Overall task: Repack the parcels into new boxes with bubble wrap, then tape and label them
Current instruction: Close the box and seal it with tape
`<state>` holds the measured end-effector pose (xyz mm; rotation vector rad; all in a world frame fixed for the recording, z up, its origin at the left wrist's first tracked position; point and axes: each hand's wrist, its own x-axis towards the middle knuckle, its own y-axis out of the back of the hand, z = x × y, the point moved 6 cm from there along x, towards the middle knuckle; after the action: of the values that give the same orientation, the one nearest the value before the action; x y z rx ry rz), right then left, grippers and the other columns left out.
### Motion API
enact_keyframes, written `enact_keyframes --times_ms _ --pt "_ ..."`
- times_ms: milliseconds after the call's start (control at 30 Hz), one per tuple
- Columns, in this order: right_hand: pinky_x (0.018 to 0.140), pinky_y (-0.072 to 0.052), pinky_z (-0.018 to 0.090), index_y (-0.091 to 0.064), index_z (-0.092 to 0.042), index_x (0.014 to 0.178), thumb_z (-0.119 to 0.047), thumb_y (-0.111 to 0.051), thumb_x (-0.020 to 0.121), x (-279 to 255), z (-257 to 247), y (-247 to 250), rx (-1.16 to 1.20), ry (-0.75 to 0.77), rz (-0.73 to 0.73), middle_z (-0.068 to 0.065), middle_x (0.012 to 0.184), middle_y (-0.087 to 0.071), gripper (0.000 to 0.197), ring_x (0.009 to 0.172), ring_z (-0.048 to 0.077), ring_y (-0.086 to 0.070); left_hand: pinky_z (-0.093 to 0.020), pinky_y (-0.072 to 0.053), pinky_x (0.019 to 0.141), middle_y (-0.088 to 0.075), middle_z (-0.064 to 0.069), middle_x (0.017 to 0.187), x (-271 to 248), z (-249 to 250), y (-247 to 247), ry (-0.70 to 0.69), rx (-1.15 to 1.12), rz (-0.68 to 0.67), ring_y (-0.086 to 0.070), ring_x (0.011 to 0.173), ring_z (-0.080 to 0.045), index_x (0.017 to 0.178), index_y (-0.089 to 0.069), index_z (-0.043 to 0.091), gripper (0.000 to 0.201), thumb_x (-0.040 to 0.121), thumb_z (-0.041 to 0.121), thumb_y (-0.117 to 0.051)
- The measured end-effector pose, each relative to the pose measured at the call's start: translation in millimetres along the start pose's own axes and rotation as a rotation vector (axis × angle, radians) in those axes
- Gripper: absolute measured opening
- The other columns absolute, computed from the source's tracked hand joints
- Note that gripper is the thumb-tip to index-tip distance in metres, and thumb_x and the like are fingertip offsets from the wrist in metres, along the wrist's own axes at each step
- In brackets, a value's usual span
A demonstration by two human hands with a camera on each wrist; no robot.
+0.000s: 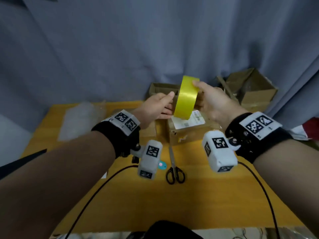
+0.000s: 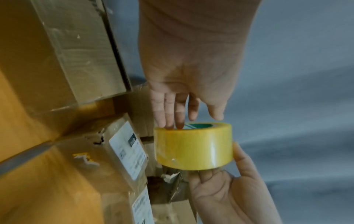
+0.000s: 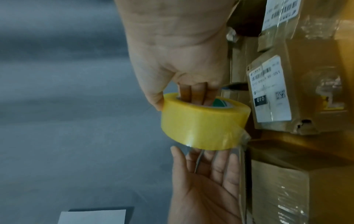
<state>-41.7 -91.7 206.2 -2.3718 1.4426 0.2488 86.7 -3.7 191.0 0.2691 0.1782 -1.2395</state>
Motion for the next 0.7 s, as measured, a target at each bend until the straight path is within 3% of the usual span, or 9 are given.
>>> enact_keyframes --times_ms 100,167,200,267,333,433,500,600,700 --pt "0.06 -0.053 0.026 -0.058 -0.013 0.098 -0.031 -0.056 0.094 3.9 3.7 -19.2 0.146 -0.064 -0.029 0.002 0.088 -0.064 0.018 0.075 0.016 -0.064 -0.025 -0.053 0.084 -0.062 -0.006 0.108 -12.0 7.8 17.6 -0.071 0.117 0.048 -0.062 0.103 -0.017 0.102 -0.053 0.016 0.028 0.094 0.043 -0.051" --pt "0.067 -0.052 0.025 -0.054 -0.017 0.083 -0.031 -0.054 0.096 4.1 6.7 -30.2 0.273 -0.094 -0.041 -0.001 0.084 -0.061 0.019 0.077 0.013 -0.061 -0.026 -0.054 0.084 -0.061 -0.004 0.1 -20.0 6.0 30.2 -0.087 0.199 0.11 -0.062 0.096 -0.014 0.09 -0.053 0.016 0.026 0.093 0.042 -0.054" --pt "0.07 -0.052 0.026 -0.055 -0.016 0.085 -0.03 -0.053 0.096 3.7 8.0 -35.7 0.322 -0.096 -0.046 0.0 0.085 -0.061 0.018 0.078 0.012 -0.062 -0.029 -0.055 0.084 -0.062 -0.006 0.096 -22.0 2.5 36.2 -0.076 0.24 0.126 -0.063 0.092 -0.015 0.088 -0.055 0.012 0.031 0.092 0.043 -0.054" --pt "0.071 -0.053 0.027 -0.056 -0.013 0.107 -0.029 -0.053 0.097 4.0 11.2 -46.3 0.379 -0.085 -0.056 0.002 0.093 -0.063 0.02 0.082 0.013 -0.063 -0.032 -0.056 0.085 -0.066 -0.014 0.099 -24.8 -9.1 46.8 0.003 0.265 0.126 -0.067 0.091 -0.02 0.101 -0.06 0.005 0.046 0.091 0.049 -0.054" --pt "0.071 -0.055 0.028 -0.052 -0.011 0.122 -0.028 -0.053 0.097 5.8 14.1 -57.8 0.416 -0.08 -0.064 0.004 0.1 -0.064 0.031 0.087 0.015 -0.065 -0.03 -0.056 0.082 -0.066 -0.017 0.105 -30.0 -21.2 54.5 0.123 0.194 0.107 -0.068 0.093 -0.023 0.118 -0.055 -0.003 0.058 0.091 0.049 -0.052" --pt "0.069 -0.057 0.027 -0.056 -0.013 0.109 -0.029 -0.051 0.097 6.2 16.8 -78.5 0.462 -0.094 -0.112 0.004 0.098 -0.066 0.02 0.088 0.015 -0.065 -0.028 -0.055 0.082 -0.065 -0.021 0.114 -32.3 -24.3 65.1 0.14 0.152 0.077 -0.066 0.095 -0.023 0.122 -0.052 -0.006 0.055 0.096 0.042 -0.048" --pt "0.065 -0.058 0.024 -0.056 -0.013 0.109 -0.029 -0.05 0.098 5.4 19.6 -90.4 0.498 -0.103 -0.133 0.004 0.096 -0.066 0.021 0.088 0.015 -0.066 -0.026 -0.054 0.083 -0.065 -0.018 0.112 -32.9 -19.8 75.2 0.091 0.103 0.087 -0.065 0.096 -0.022 0.115 -0.056 -0.002 0.042 0.098 0.035 -0.048" --pt "0.068 -0.059 0.028 -0.053 -0.011 0.119 -0.028 -0.051 0.097 7.1 27.2 -101.9 0.553 -0.114 -0.135 0.007 0.094 -0.07 0.027 0.086 0.017 -0.069 -0.023 -0.052 0.083 -0.065 -0.006 0.093 -33.1 -16.2 94.5 0.018 0.034 0.149 -0.063 0.09 -0.016 0.096 -0.059 0.008 0.018 0.097 0.024 -0.051" --pt "0.064 -0.06 0.031 -0.056 -0.009 0.11 -0.029 -0.052 0.097 8.5 35.6 -109.2 0.572 -0.162 -0.138 0.008 0.081 -0.073 0.024 0.073 0.018 -0.072 -0.023 -0.05 0.082 -0.061 -0.003 0.082 -32.3 -16.4 108.4 -0.017 0.024 0.203 -0.06 0.081 -0.011 0.082 -0.056 0.012 0.016 0.096 0.018 -0.052"
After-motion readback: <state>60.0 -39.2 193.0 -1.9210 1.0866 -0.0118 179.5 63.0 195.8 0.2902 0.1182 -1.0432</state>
